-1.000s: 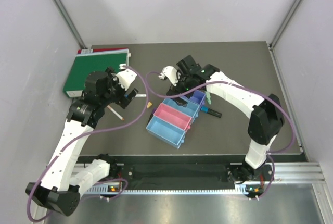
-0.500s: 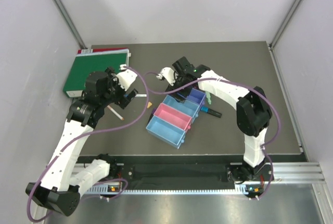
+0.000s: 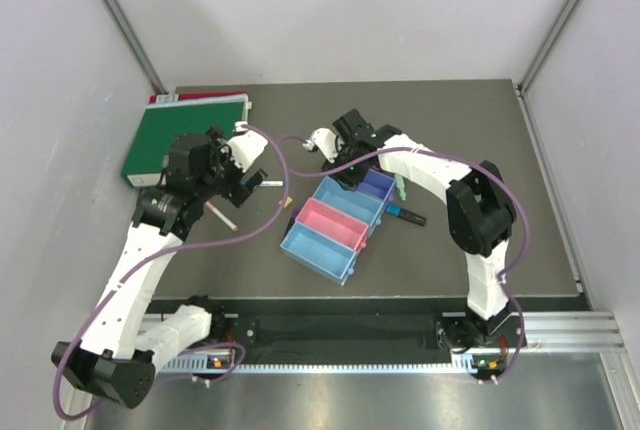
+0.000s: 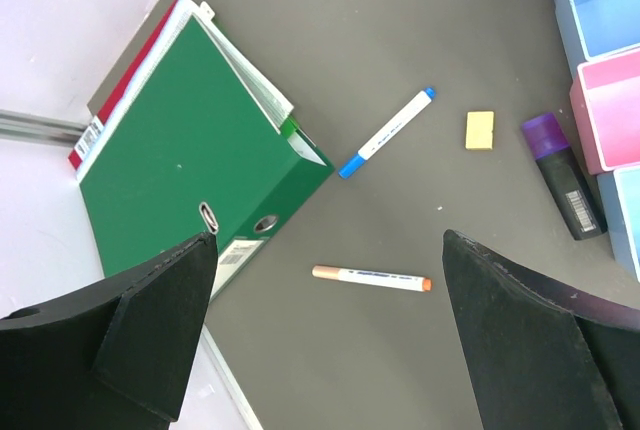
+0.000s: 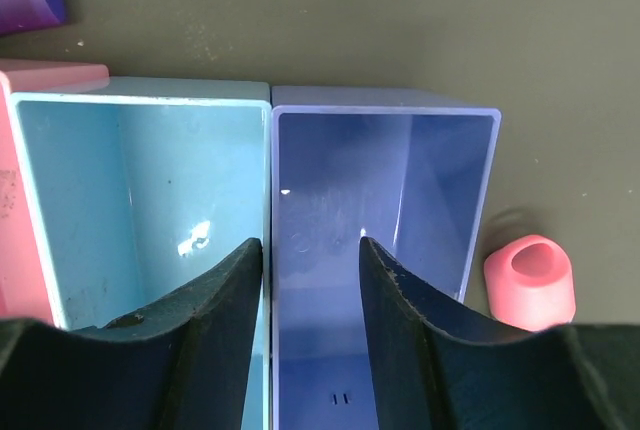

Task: Sort the stationery into containers
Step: Move the storage box to the center of the board.

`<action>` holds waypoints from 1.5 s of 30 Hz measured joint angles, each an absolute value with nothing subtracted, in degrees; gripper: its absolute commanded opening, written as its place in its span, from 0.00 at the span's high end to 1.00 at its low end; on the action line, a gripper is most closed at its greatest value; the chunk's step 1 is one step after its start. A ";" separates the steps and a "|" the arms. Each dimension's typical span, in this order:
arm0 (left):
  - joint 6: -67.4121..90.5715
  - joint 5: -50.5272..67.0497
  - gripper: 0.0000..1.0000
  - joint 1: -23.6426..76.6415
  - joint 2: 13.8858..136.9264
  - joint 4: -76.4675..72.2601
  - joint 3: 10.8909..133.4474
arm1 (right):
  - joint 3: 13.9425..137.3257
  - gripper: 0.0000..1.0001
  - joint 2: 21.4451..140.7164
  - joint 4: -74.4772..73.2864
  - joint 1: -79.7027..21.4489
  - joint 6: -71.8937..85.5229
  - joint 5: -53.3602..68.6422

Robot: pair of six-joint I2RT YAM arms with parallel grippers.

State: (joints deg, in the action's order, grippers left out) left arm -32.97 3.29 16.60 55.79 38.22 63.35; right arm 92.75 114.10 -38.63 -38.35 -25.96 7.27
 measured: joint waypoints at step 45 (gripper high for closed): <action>-34.72 3.09 0.01 16.60 59.70 35.38 63.75 | 110.76 1.00 128.57 -38.96 -38.57 -30.09 8.64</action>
State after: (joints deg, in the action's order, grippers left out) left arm -34.72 3.09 16.60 59.70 35.38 63.75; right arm 110.76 128.57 -38.96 -38.57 -30.09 8.64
